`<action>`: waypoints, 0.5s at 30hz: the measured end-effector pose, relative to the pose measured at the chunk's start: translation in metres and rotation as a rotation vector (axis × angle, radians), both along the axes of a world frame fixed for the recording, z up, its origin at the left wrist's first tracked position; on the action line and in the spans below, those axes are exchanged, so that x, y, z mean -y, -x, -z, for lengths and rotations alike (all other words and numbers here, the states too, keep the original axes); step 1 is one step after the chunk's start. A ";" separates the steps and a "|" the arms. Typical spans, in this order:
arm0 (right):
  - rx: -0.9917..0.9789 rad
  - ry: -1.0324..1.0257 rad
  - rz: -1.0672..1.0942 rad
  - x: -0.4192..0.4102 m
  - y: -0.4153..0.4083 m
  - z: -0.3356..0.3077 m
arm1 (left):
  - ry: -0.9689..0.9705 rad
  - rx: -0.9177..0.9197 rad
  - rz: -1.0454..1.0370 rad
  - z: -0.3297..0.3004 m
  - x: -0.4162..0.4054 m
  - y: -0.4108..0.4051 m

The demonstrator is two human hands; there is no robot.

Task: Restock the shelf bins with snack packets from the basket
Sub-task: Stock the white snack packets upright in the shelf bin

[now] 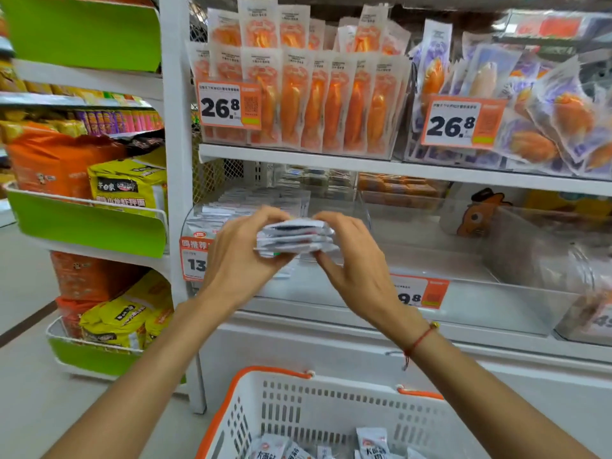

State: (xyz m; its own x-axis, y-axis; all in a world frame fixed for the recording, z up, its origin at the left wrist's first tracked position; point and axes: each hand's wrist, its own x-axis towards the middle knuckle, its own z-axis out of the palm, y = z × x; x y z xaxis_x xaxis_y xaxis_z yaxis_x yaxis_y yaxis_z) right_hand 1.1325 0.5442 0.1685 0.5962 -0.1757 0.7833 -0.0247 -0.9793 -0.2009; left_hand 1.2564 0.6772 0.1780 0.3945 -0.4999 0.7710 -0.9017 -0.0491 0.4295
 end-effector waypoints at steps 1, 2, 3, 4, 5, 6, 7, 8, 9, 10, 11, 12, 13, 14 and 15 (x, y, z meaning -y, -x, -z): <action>-0.017 -0.006 0.010 0.005 -0.009 -0.004 | -0.013 -0.001 -0.029 -0.005 0.006 -0.007; -0.043 -0.023 0.012 0.012 -0.017 -0.007 | -0.047 -0.013 -0.059 -0.009 0.012 -0.016; -0.077 -0.059 -0.001 0.018 -0.025 -0.009 | -0.100 -0.017 -0.099 -0.013 0.019 -0.024; -0.117 -0.120 -0.026 0.025 -0.032 -0.011 | -0.175 0.009 -0.151 -0.018 0.026 -0.033; -0.159 -0.200 -0.055 0.031 -0.039 -0.012 | -0.264 0.068 -0.209 -0.022 0.032 -0.042; -0.207 -0.286 -0.079 0.037 -0.046 -0.012 | -0.356 0.132 -0.260 -0.025 0.038 -0.050; -0.253 -0.366 -0.091 0.042 -0.053 -0.012 | -0.431 0.170 -0.297 -0.028 0.044 -0.056; -0.287 -0.427 -0.097 0.048 -0.060 -0.013 | -0.482 0.181 -0.320 -0.030 0.050 -0.062; -0.308 -0.478 -0.100 0.054 -0.068 -0.012 | -0.516 0.178 -0.329 -0.031 0.056 -0.068; -0.327 -0.528 -0.102 0.060 -0.076 -0.012 | -0.543 0.181 -0.332 -0.032 0.061 -0.073; -0.349 -0.584 -0.100 0.065 -0.084 -0.011 | -0.568 0.190 -0.333 -0.032 0.065 -0.078; -0.376 -0.646 -0.100 0.070 -0.091 -0.007 | -0.581 0.199 -0.330 -0.033 0.068 -0.082; -0.408 -0.713 -0.102 0.075 -0.098 -0.002 | -0.586 0.201 -0.323 -0.034 0.071 -0.086; -0.442 -0.772 -0.103 0.080 -0.105 0.004 | -0.595 0.196 -0.309 -0.034 0.073 -0.090; -0.482 -0.805 -0.094 0.083 -0.112 0.011 | -0.618 0.192 -0.286 -0.034 0.074 -0.093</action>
